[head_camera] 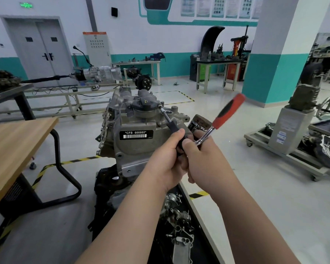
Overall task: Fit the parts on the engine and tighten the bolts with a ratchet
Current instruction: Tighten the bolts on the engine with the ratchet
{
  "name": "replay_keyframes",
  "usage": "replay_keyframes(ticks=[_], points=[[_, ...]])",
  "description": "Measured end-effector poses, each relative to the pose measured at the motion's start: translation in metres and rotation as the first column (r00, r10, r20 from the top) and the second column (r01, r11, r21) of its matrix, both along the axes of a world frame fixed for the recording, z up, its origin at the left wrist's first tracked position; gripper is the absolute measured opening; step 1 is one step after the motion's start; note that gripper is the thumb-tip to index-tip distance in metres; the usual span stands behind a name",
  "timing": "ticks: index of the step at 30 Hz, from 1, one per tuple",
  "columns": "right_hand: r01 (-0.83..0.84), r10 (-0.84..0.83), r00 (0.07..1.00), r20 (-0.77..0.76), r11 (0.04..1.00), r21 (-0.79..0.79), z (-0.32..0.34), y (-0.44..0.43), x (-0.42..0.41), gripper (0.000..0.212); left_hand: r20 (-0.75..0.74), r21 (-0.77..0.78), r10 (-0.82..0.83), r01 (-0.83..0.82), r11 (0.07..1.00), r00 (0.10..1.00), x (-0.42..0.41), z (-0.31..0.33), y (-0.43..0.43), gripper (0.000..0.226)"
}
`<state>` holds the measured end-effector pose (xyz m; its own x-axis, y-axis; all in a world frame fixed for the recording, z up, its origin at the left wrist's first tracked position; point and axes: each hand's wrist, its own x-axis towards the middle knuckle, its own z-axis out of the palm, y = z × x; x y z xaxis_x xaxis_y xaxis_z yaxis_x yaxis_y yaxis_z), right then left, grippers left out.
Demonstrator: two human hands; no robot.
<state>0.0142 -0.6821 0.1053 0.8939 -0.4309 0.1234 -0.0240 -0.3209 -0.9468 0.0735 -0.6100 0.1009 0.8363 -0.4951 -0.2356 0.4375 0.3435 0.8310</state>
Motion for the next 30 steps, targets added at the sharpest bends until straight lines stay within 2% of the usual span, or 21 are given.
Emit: replay_keyframes(ticks=[3,6,7,8,10,12,14,17,19,21,23,24,27,29,30], points=[[0.004,-0.016,0.999,-0.035,0.949,-0.316,0.001,0.002,-0.002,0.040,-0.019,0.020,0.006,-0.005,1.000,1.000,0.001,-0.001,0.001,0.032],[0.073,-0.116,0.993,-0.014,0.710,-0.701,0.003,0.007,-0.005,0.040,-0.014,0.009,-0.063,0.063,0.998,0.998,0.002,-0.001,0.003,0.025],[0.093,-0.129,0.992,0.011,0.656,-0.749,0.004,0.009,-0.006,0.040,-0.016,0.001,-0.081,0.081,0.997,0.997,0.003,-0.001,0.003,0.026],[0.109,-0.131,0.991,0.031,0.646,-0.755,0.004,0.009,-0.006,0.040,-0.023,-0.008,-0.087,0.087,0.996,0.996,0.003,0.000,0.003,0.027],[0.098,-0.104,0.994,0.034,0.696,-0.712,0.003,0.008,-0.004,0.037,-0.024,-0.018,-0.077,0.076,0.997,0.997,0.005,-0.001,0.002,0.028],[0.047,-0.041,0.999,0.022,0.846,-0.532,0.003,0.007,-0.002,0.031,-0.025,-0.037,-0.063,0.062,0.997,0.998,0.004,0.000,0.003,0.030],[0.008,0.004,0.998,0.061,0.980,-0.201,-0.001,0.007,0.002,0.027,-0.024,-0.035,-0.036,0.035,0.999,0.999,0.004,-0.001,0.004,0.039],[0.003,-0.015,0.996,0.089,0.991,0.132,-0.009,0.015,0.006,0.026,-0.009,-0.003,-0.025,0.025,1.000,1.000,0.003,-0.006,0.007,0.055],[0.004,-0.030,0.994,0.102,0.970,0.244,-0.014,0.021,0.007,0.024,-0.009,0.028,-0.041,0.041,0.999,0.999,0.003,-0.008,0.010,0.051],[0.005,-0.036,0.995,0.090,0.944,0.331,-0.016,0.025,0.007,0.031,-0.023,0.047,-0.020,0.021,0.999,1.000,0.004,-0.009,0.013,0.047],[-0.034,-0.020,0.994,0.108,0.877,0.479,-0.015,0.027,0.006,0.034,-0.027,0.048,-0.016,0.017,0.999,0.999,0.005,-0.011,0.015,0.040],[-0.071,-0.007,0.992,0.130,0.810,0.582,-0.013,0.028,0.005,0.035,-0.023,0.054,-0.026,0.027,0.998,0.999,0.006,-0.012,0.016,0.038],[-0.172,0.036,0.983,0.178,0.500,0.849,-0.007,0.029,0.002,0.033,0.001,0.062,-0.053,0.053,0.997,0.999,0.008,-0.014,0.016,0.045],[-0.208,0.054,0.978,0.202,0.330,0.921,-0.004,0.027,0.000,0.030,0.023,0.062,-0.054,0.053,0.997,0.998,0.009,-0.014,0.014,0.041],[-0.223,0.055,0.975,0.216,0.278,0.934,-0.003,0.025,0.000,0.032,0.036,0.076,-0.049,0.046,0.996,0.998,0.010,-0.015,0.013,0.041]])
